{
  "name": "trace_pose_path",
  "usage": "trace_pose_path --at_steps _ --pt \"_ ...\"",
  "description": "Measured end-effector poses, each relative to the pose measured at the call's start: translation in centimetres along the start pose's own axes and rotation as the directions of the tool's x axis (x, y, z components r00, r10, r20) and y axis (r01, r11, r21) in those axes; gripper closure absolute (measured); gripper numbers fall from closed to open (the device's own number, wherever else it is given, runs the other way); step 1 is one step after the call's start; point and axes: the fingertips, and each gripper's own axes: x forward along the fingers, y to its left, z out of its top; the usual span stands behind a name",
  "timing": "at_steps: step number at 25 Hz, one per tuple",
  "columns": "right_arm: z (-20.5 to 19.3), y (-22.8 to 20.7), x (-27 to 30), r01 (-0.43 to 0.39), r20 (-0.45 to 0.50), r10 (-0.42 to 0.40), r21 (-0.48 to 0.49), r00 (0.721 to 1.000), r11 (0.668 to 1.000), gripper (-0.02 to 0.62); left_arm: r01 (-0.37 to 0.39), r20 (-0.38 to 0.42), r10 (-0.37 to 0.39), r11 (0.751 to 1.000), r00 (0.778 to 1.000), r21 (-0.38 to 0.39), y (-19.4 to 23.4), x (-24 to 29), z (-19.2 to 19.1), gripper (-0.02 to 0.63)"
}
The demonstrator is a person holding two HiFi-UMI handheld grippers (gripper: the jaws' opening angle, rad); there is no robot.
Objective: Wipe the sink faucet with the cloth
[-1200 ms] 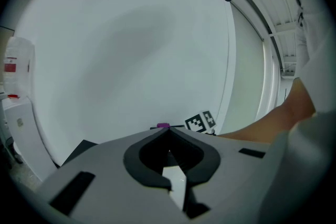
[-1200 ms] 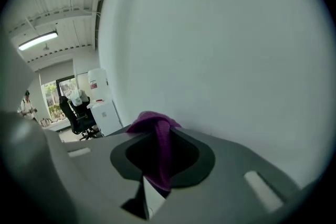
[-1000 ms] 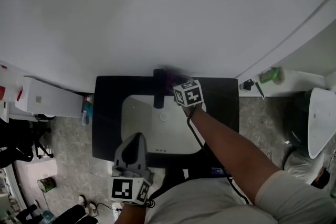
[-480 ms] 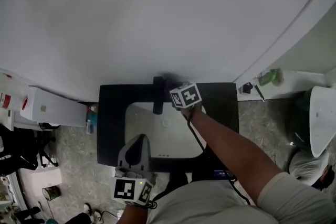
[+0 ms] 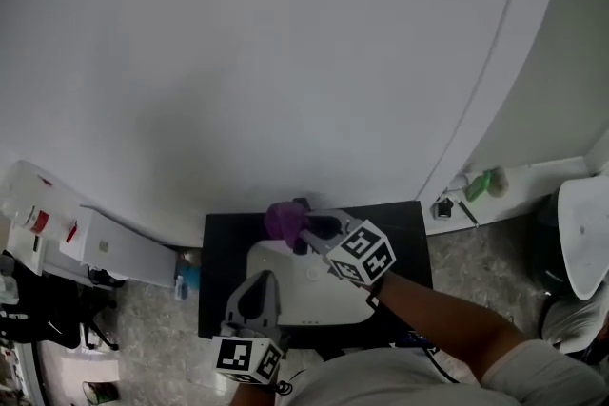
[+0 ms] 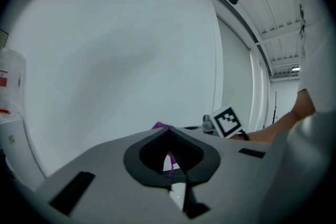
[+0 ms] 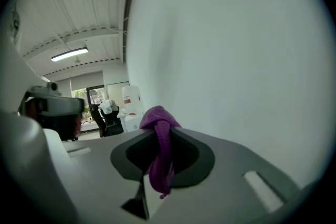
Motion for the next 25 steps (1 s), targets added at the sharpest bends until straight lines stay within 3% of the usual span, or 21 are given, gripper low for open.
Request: trace_pose_path --at_steps 5,9,14,25 --pt "4.7 5.2 -6.7 0.012 0.12 0.001 -0.105 0.993 0.994 0.543 0.025 0.06 -0.025 1.0 0.998 -0.002 0.0 -0.3 2.2 0.6" --pt "6.4 7.6 -10.4 0.108 0.2 -0.067 -0.198 0.977 0.974 0.543 0.017 0.092 -0.019 1.0 0.996 0.02 0.0 -0.6 3.4 0.6" --pt "6.7 8.1 -12.4 0.175 0.253 -0.134 -0.147 0.958 0.974 0.543 0.05 0.084 -0.054 0.998 0.995 0.042 -1.2 0.0 3.1 0.6" --pt "6.4 6.9 -11.6 0.195 0.225 -0.163 -0.126 0.961 0.973 0.545 0.069 0.083 -0.074 0.996 0.994 0.058 -1.6 0.7 3.1 0.6"
